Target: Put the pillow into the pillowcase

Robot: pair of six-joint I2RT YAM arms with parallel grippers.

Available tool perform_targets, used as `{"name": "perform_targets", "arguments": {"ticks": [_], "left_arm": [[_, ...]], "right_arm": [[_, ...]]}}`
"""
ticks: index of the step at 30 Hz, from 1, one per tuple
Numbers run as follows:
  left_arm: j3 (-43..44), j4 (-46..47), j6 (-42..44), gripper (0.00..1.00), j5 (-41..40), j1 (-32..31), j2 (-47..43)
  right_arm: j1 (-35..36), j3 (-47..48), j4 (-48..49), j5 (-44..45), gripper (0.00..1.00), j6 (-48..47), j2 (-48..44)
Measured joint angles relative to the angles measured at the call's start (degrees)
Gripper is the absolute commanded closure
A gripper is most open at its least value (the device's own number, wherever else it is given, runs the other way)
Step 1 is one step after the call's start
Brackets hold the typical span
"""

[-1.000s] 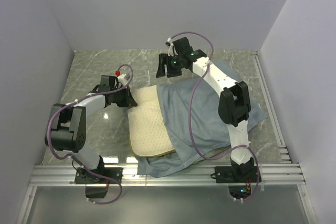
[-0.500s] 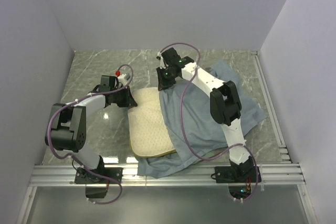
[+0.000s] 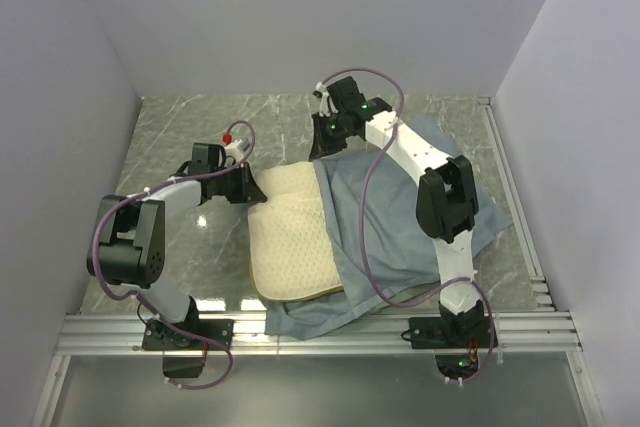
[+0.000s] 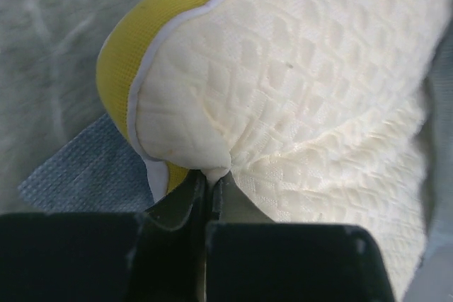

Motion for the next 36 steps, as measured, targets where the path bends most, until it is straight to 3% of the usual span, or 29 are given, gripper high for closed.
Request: {"name": "perform_targets", "arguments": {"ticks": [4, 10, 15, 20, 23, 24, 25, 28, 29, 34, 35, 36], "left_arm": [[-0.57, 7.30, -6.12, 0.99, 7.48, -1.25, -0.02], [-4.20, 32.63, -31.47, 0.99, 17.42, -3.34, 0.20], [-7.41, 52.48, -50.12, 1.00, 19.41, -3.13, 0.37], [-11.21, 60.08, -58.01, 0.99, 18.84, -2.71, -0.79], [-13.33, 59.04, -58.49, 0.96, 18.03, 0.55, -1.14], [-13.73, 57.33, -58.01, 0.91, 17.64, 2.21, -1.14], [-13.97, 55.04, -56.96, 0.74, 17.16, 3.80, -1.14], [-13.86, 44.52, -50.10, 0.54, 15.17, 8.72, -1.40], [-13.60, 40.15, -46.62, 0.50, 14.78, 9.97, -1.79], [-7.74, 14.93, -24.13, 0.34, 14.38, 12.85, -8.13], [-5.14, 8.50, -17.20, 0.27, 14.29, 13.22, -10.32], [-2.93, 3.91, -10.93, 0.12, 13.86, 13.46, -12.09]], "right_arm": [[2.49, -1.60, 2.67, -4.39, 1.00, 2.21, -0.50], [7.45, -1.60, 7.41, -9.79, 1.00, 8.52, -3.89], [7.69, -1.60, 12.61, -13.75, 1.00, 14.73, -12.02], [8.74, -2.14, 19.61, -19.82, 1.00, 19.47, -13.75], [9.70, 1.79, 20.37, -21.51, 1.00, 18.73, -7.63], [9.99, 2.91, 20.68, -21.33, 0.92, 17.75, -4.96], [10.23, 3.82, 20.57, -21.11, 0.73, 16.65, -2.51], [10.43, 4.83, 17.66, -19.54, 0.32, 12.87, 2.71], [10.32, 3.98, 16.50, -18.99, 0.27, 12.15, 3.02], [6.75, -11.02, 11.45, -14.23, 0.23, 6.93, -7.91], [5.27, -15.21, 10.88, -13.35, 0.22, 6.29, -12.41], [3.76, -18.62, 10.60, -12.52, 0.22, 5.97, -16.65]]}}
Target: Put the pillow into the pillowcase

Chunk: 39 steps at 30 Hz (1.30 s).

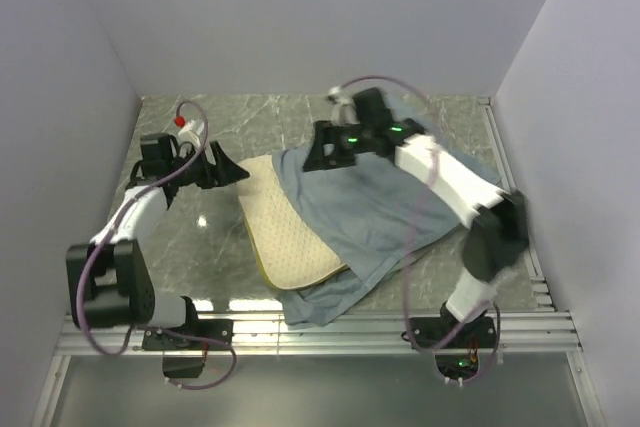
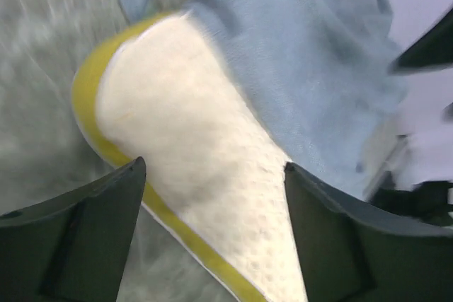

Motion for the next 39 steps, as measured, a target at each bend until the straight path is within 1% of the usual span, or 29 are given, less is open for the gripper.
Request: {"name": "perform_targets", "arguments": {"ticks": [3, 5, 7, 8, 9, 11, 13, 15, 18, 20, 21, 22, 23, 24, 26, 28, 30, 32, 33, 34, 35, 36, 38, 39], "left_arm": [[6.03, -12.41, 19.37, 0.10, -2.03, -0.50, -6.78], [7.72, -18.21, 30.60, 0.09, -4.70, -3.45, -11.34], [7.74, -23.32, 39.67, 0.08, -6.97, -9.64, -15.52], [6.82, -25.18, 44.30, 0.08, -9.09, -15.26, -17.88], [5.66, -26.58, 47.47, 0.08, -10.36, -19.45, -19.69], [2.03, -29.16, 53.00, 0.07, -13.22, -29.68, -23.15], [-1.97, -30.62, 56.68, 0.07, -17.14, -39.23, -25.11], [-5.55, -31.04, 58.97, 0.07, -21.27, -47.34, -24.96], [-9.42, -29.97, 61.00, 0.07, -27.02, -54.80, -22.56], [-10.91, -27.30, 61.86, 0.13, -31.17, -58.05, -19.37], [-11.06, -25.62, 62.27, 0.18, -33.29, -59.32, -16.96], [-11.06, -23.69, 62.40, 0.34, -35.12, -60.02, -14.34], [-11.04, -21.38, 62.18, 0.44, -36.70, -60.41, -11.87], [-10.82, -18.88, 61.96, 0.67, -38.21, -60.59, -9.27], [-9.25, -15.67, 60.37, 0.88, -40.11, -60.65, -5.42], [-6.03, -13.20, 57.24, 1.00, -40.87, -60.46, -1.70], [-3.34, -11.76, 53.66, 0.99, -39.71, -59.30, 0.59], [-1.36, -10.78, 48.92, 1.00, -36.83, -57.05, 1.88], [-0.52, -10.73, 46.36, 1.00, -35.26, -55.52, 2.14], [0.04, -10.67, 44.13, 1.00, -33.79, -54.21, 2.21], [0.59, -10.62, 41.70, 1.00, -31.93, -52.35, 2.21], [1.09, -10.62, 39.32, 1.00, -30.23, -50.64, 2.23], [2.36, -10.80, 34.88, 1.00, -27.10, -47.36, 2.67], [3.32, -11.04, 32.70, 1.00, -25.40, -45.88, 3.19]], "right_arm": [[-6.38, -10.40, -0.52, 3.23, 0.22, -1.79, -17.05], [-9.44, -14.82, -0.39, 4.85, 0.22, -3.26, -26.12], [-10.60, -20.13, -0.28, 6.08, 0.24, -5.25, -32.11], [-11.10, -22.84, -0.66, 6.80, 0.24, -6.23, -34.16], [-11.41, -24.87, -1.14, 7.21, 0.24, -6.95, -34.97], [-12.87, -28.87, -3.08, 8.85, 0.24, -8.96, -34.45], [-15.08, -31.91, -4.83, 10.64, 0.25, -10.82, -30.49], [-16.96, -34.12, -6.45, 12.28, 0.25, -12.15, -25.59], [-18.58, -35.28, -7.63, 13.42, 0.27, -13.33, -19.39], [-18.60, -34.03, -7.45, 13.40, 0.28, -13.51, -16.06], [-18.58, -32.54, -7.89, 13.44, 0.28, -13.55, -14.43], [-18.56, -30.38, -8.13, 13.35, 0.28, -13.60, -12.37], [-18.51, -27.69, -8.55, 13.46, 0.29, -13.64, -10.16], [-18.51, -24.48, -8.83, 13.60, 0.29, -13.66, -7.76], [-18.56, -18.36, -8.68, 13.66, 0.29, -13.73, -3.72], [-18.56, -10.38, -8.26, 13.60, 0.27, -13.64, 0.44], [-18.58, -4.24, -6.99, 13.60, 0.23, -13.64, 1.99], [-18.78, -2.47, -5.77, 13.53, 0.21, -13.64, 0.22], [-19.02, -3.43, -5.03, 13.40, 0.20, -13.51, -2.05], [-19.41, -5.31, -4.44, 13.25, 0.19, -13.18, -5.16], [-20.17, -10.10, -3.28, 12.70, 0.16, -12.70, -10.69], [-21.14, -12.44, -3.21, 12.46, 0.14, -12.31, -13.66], [-24.00, -20.37, -3.52, 11.78, 0.11, -10.75, -23.63], [-25.77, -24.11, -2.82, 10.93, 0.06, -10.05, -28.09]]}}
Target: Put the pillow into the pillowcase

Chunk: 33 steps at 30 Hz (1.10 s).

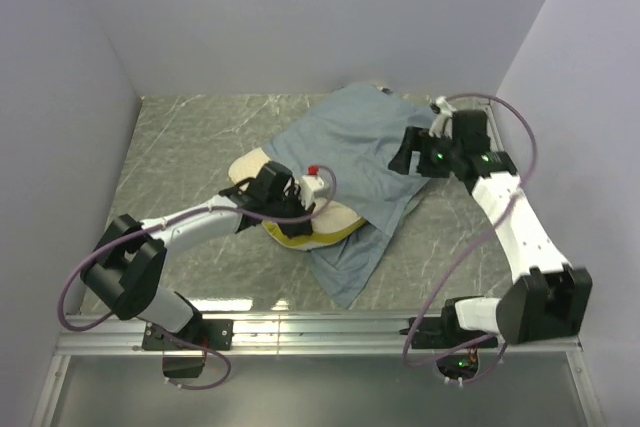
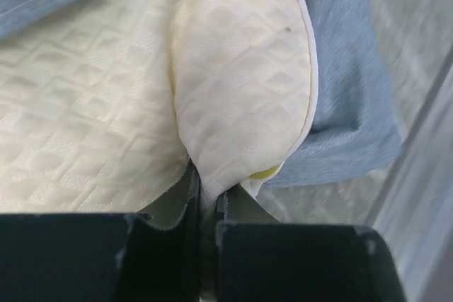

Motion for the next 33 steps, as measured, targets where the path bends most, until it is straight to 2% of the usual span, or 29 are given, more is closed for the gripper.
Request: {"name": "perform_targets", "arguments": {"ticks": [3, 5, 11, 14, 17, 18, 19, 22, 26, 29, 31, 33], "left_arm": [[3.56, -0.26, -5.55, 1.00, 4.35, 3.13, 2.51], [5.84, -0.15, -8.76, 1.00, 6.62, 4.46, 4.00], [10.23, 1.36, -16.92, 1.00, 12.57, 6.93, 6.25], [11.02, 2.84, -21.05, 1.00, 15.63, 8.79, 6.36], [11.32, 4.76, -24.85, 1.00, 18.14, 10.67, 6.47], [11.37, 5.77, -26.45, 1.00, 18.78, 11.17, 6.58], [11.41, 6.78, -27.93, 1.00, 19.34, 11.61, 6.69], [11.45, 10.88, -33.46, 1.00, 20.11, 12.52, 7.15], [11.43, 18.49, -42.69, 1.00, 19.39, 13.84, 7.19], [11.41, 23.93, -49.03, 1.00, 17.14, 14.95, 7.17], [11.41, 26.38, -51.65, 1.00, 15.10, 15.15, 7.17], [11.41, 27.78, -53.16, 1.00, 13.20, 14.16, 7.37]], "right_arm": [[-3.50, -8.55, -0.57, -2.27, 0.02, 0.31, -6.73], [-3.54, -12.39, -0.24, -5.14, 0.02, 0.24, -6.40], [-3.17, -21.84, 3.58, -11.82, 0.00, 1.31, 5.92], [-2.73, -23.69, 6.10, -12.46, 0.07, 1.62, 8.00], [-1.68, -24.33, 9.20, -12.92, 0.55, 2.16, 8.02], [-0.96, -24.30, 10.14, -13.35, 0.92, 2.36, 8.02], [-0.11, -24.17, 10.88, -14.03, 1.00, 2.60, 8.00], [4.09, -22.84, 11.98, -17.22, 1.00, 5.07, 6.93], [14.69, -16.68, 14.12, -22.69, 1.00, 8.76, 1.75], [22.82, -11.37, 18.45, -31.39, 1.00, 11.37, -3.41], [24.22, -11.21, 19.43, -37.13, 1.00, 10.80, -6.95], [21.29, -11.23, 16.59, -42.32, 1.00, 7.65, -8.61]]}}
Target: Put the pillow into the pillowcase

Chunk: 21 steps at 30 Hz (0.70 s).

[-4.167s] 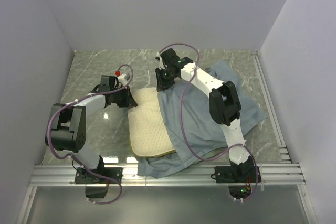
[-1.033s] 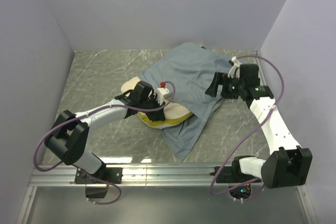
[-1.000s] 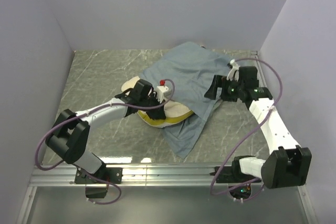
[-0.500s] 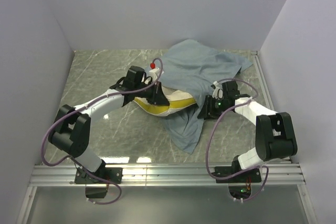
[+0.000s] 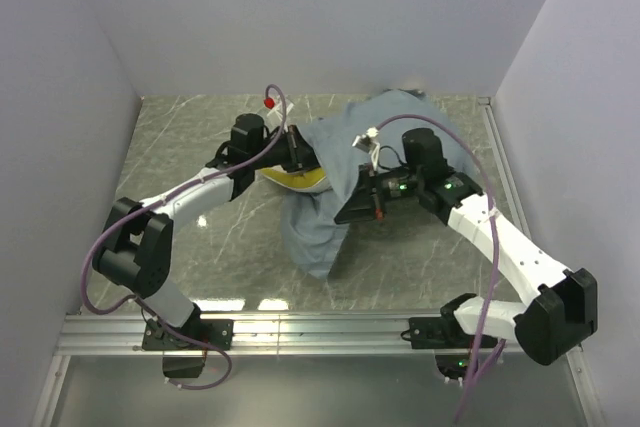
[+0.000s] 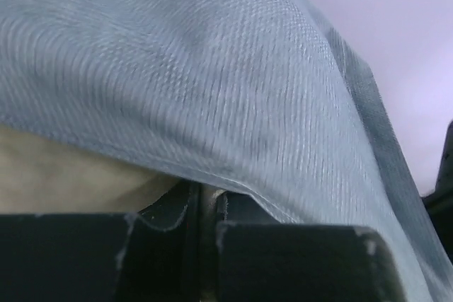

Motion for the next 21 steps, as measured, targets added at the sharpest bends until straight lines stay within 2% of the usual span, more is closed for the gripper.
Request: {"name": "perform_targets", "arguments": {"ticks": [5, 6, 8, 9, 11, 15, 16, 17, 18, 20, 21], "left_arm": [[0.00, 0.31, -0.28, 0.99, -7.43, -5.62, 4.20], [0.00, -0.26, -0.07, 0.89, -8.92, -6.78, 5.49], [0.31, -2.45, 2.03, 0.77, -11.54, -9.22, 8.15], [0.59, -4.13, 3.65, 0.68, -12.48, -10.19, 8.87], [1.75, -8.55, 8.20, 0.63, -13.84, -12.24, 9.51], [5.38, -14.82, 17.66, 0.94, -13.33, -16.55, 9.44], [5.92, -15.78, 19.26, 0.93, -13.16, -17.64, 9.44], [6.45, -16.63, 20.52, 0.87, -12.85, -19.06, 9.55], [7.17, -17.22, 21.57, 0.66, -12.46, -20.55, 10.14], [9.18, -18.12, 22.45, 0.49, -11.13, -23.23, 11.82], [9.84, -18.08, 23.17, 0.30, -10.29, -24.55, 12.37]], "right_arm": [[-12.76, 0.20, -17.38, -7.30, 1.00, -14.38, 3.48], [-14.91, 0.26, -21.59, -7.91, 1.00, -18.08, 4.83], [-18.60, 1.31, -30.71, -8.39, 1.00, -25.97, 7.98], [-21.07, 2.45, -36.06, -8.44, 1.00, -31.36, 10.51], [-24.81, 4.33, -44.00, -8.37, 1.00, -40.00, 15.04], [-34.42, 5.77, -52.52, -8.96, 1.00, -50.38, 22.95], [-36.74, 5.95, -53.92, -8.96, 1.00, -51.87, 24.72], [-38.71, 6.01, -54.80, -8.94, 1.00, -52.78, 26.38], [-39.93, 6.01, -55.45, -8.63, 1.00, -52.89, 27.71], [-40.76, 5.25, -53.57, -7.21, 1.00, -50.45, 28.44], [-40.74, 4.31, -51.32, -5.66, 1.00, -47.30, 27.69]]}}
